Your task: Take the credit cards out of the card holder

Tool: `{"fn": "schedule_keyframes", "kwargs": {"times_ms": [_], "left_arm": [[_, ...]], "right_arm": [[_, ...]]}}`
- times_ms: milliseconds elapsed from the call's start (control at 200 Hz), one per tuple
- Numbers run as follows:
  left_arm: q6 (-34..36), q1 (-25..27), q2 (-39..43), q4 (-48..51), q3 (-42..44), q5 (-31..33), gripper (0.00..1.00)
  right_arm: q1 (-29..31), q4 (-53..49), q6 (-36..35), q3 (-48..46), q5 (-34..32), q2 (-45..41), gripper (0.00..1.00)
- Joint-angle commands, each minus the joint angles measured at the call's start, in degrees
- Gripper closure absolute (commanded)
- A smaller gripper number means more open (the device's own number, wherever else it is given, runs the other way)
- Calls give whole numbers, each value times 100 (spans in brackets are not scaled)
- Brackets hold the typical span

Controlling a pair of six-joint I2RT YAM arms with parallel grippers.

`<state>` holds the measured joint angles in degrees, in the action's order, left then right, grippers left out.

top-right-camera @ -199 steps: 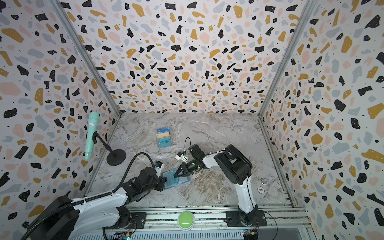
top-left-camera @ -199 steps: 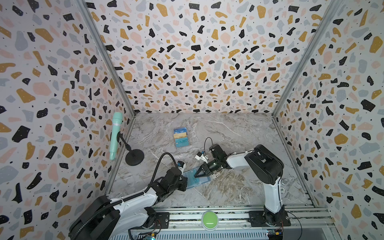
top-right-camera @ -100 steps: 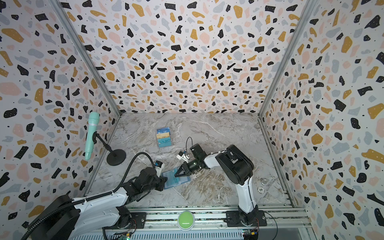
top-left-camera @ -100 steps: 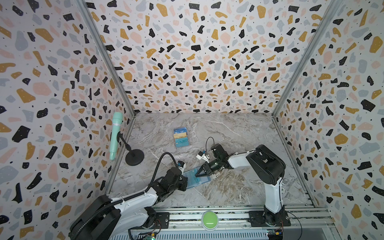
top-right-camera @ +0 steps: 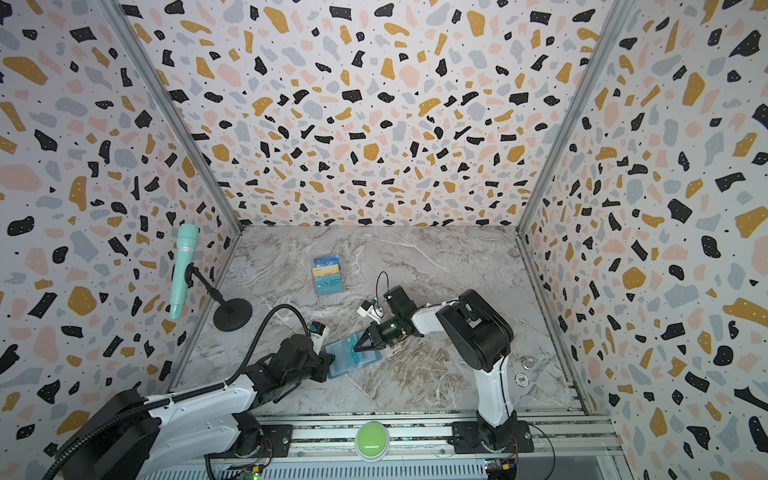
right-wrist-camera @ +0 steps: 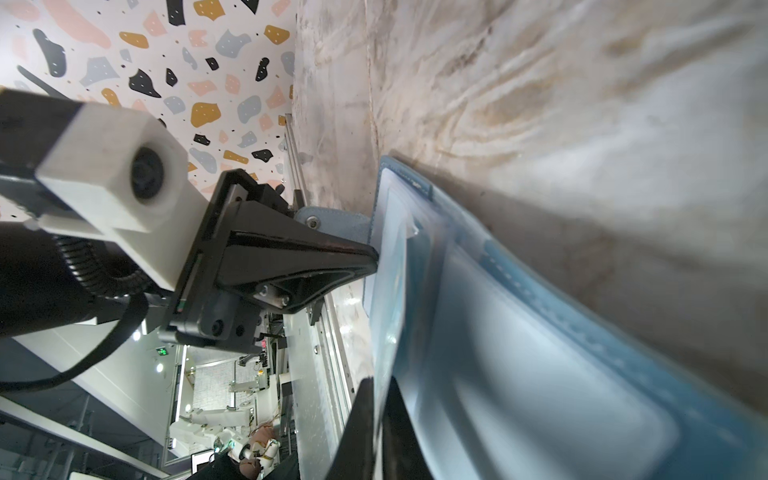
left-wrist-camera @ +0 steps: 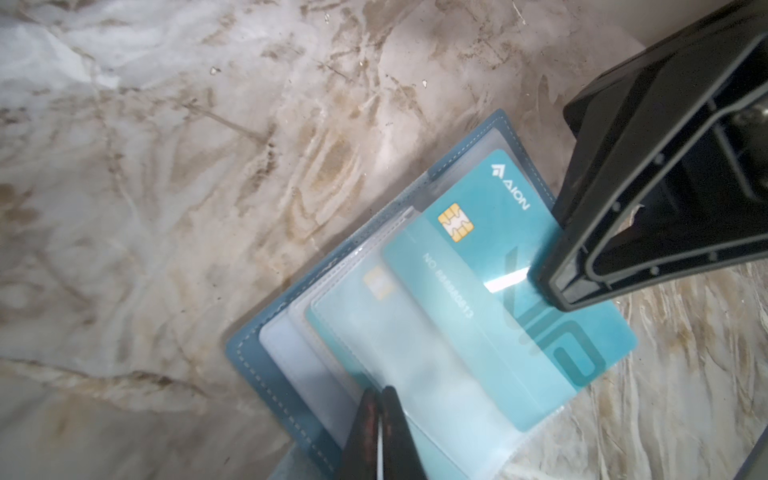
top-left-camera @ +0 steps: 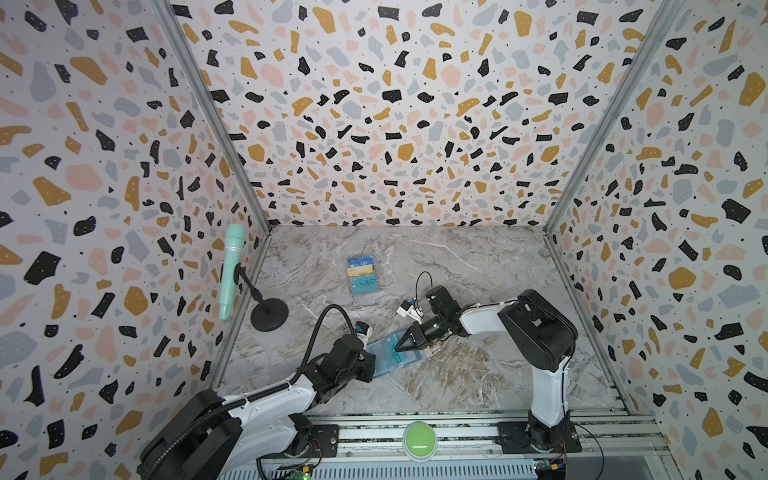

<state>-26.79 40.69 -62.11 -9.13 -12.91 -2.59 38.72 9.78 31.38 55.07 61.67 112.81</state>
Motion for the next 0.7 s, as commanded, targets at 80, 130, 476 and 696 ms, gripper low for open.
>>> {"fn": "schedule_keyframes", "kwargs": {"times_ms": [80, 130, 476, 696], "left_arm": [[-2, 31, -90, 79, -1, -23, 92], [-2, 36, -91, 69, -10, -22, 92], [-47, 36, -4, 175, -370, 108, 87], [7, 36, 197, 559, -732, 166, 78]], "right_arm": [[-124, -876, -665, 131, -347, -458, 95], [-136, -1186, -853, 209, -567, -516, 96], [-169, -2605, -1684, 601, -1709, -1072, 97], [-207, -3023, -2129, 745, -2276, -1436, 100]]}}
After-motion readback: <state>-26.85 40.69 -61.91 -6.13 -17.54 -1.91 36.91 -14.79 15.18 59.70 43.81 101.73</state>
